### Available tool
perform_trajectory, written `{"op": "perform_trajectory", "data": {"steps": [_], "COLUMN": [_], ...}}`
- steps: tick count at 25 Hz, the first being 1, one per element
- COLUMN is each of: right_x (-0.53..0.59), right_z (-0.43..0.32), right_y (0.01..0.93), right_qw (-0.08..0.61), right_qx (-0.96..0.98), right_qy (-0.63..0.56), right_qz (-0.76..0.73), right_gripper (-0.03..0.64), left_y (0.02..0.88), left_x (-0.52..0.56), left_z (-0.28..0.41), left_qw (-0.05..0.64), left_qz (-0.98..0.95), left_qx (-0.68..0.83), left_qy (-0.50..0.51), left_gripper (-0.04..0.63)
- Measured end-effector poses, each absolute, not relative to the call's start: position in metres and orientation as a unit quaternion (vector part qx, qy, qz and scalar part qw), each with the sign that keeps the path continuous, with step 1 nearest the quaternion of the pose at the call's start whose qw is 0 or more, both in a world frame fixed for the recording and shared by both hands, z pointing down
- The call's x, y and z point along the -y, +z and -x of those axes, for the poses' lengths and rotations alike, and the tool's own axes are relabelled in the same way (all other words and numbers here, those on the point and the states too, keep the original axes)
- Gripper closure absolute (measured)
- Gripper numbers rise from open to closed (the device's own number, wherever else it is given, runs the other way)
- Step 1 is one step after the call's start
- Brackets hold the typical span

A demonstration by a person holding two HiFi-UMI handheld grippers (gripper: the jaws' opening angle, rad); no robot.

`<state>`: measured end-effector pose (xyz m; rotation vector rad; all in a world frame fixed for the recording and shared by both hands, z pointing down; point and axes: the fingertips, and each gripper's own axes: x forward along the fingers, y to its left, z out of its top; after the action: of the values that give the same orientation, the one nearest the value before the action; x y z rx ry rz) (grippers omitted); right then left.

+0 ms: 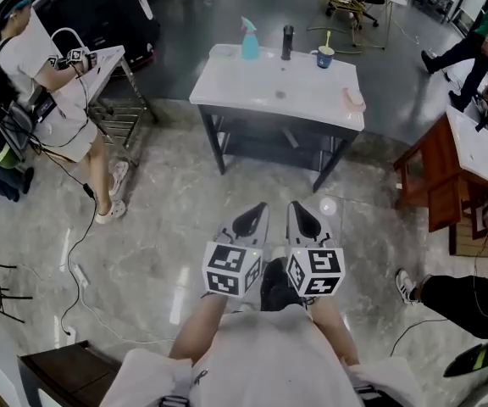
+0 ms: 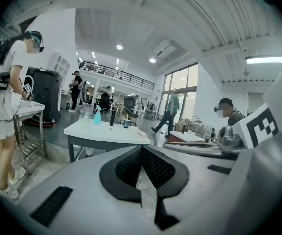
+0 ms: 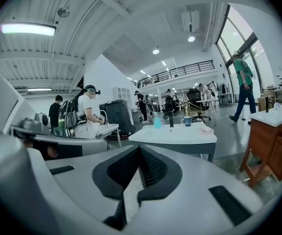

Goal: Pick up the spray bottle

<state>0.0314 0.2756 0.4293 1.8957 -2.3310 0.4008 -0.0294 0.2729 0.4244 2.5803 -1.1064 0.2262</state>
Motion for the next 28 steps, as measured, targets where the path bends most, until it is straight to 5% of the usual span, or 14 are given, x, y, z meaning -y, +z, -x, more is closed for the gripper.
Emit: {"op": "perform_trajectory", "data": {"steps": [28], "right_x": [-0.082], "right_z": [-0.124], "right_y": [0.434], "right_qw": [0.074], "right_qx": [0.811], "right_qy": [0.156], "right_qz": [-0.559], "right_gripper": [0.592], "left_y": [0.43], "left_x": [-0.088], "left_z": [-0.074], "left_qw": [0.194], "left_qz": [-0.875], "left_qx": [0.434], "left_qy": [0.091], "left_gripper": [0.569]}}
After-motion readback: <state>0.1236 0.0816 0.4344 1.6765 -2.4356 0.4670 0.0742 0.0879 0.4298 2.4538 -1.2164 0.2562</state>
